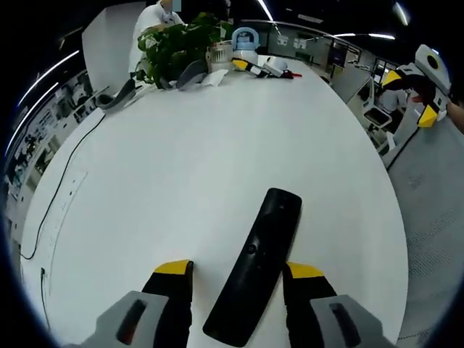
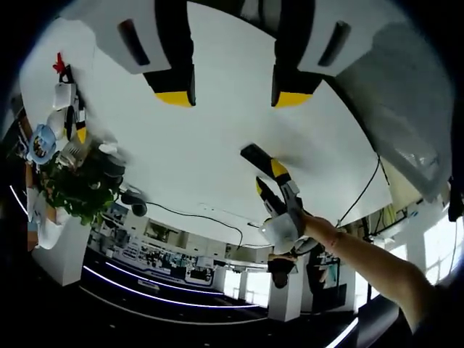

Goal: Press the specified remote control buttons in sequence, fully releasing each button before pressing the next.

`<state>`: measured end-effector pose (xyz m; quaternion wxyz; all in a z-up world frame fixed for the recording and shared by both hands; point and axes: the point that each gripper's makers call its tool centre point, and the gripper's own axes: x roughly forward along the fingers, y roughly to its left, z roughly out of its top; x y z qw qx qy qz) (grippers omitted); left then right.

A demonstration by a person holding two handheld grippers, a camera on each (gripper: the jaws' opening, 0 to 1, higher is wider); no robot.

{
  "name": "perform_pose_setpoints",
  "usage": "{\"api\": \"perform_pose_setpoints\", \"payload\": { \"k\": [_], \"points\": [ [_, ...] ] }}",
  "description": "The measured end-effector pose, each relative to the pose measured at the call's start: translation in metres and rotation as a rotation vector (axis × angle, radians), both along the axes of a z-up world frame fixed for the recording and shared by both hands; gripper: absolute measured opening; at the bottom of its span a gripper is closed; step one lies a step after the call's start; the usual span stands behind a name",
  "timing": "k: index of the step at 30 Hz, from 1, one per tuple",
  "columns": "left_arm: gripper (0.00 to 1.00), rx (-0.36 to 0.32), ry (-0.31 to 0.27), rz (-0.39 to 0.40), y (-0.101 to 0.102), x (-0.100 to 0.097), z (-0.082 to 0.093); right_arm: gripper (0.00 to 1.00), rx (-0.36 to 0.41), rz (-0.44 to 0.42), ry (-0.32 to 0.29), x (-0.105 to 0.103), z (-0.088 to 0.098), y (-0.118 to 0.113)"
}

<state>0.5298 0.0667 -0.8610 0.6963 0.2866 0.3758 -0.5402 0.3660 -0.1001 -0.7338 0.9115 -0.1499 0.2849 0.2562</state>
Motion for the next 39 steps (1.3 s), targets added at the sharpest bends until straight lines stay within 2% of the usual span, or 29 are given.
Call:
{"api": "perform_pose_setpoints", "payload": {
  "k": [11,23,39],
  "points": [
    [0.3,-0.027,-0.011,-0.037,-0.003,-0.009,0.001,0.36,0.002,0.012,0.004,-0.001,0.0,0.002],
    [0.29,-0.027,-0.012,-0.011,-0.003,-0.01,0.002,0.35,0.0,0.024,0.008,-0.002,-0.001,0.004],
    [0.26,-0.044,-0.002,0.01,0.012,-0.033,0.001,0.36,-0.019,0.052,0.016,-0.003,-0.003,0.008]
  ]
}}
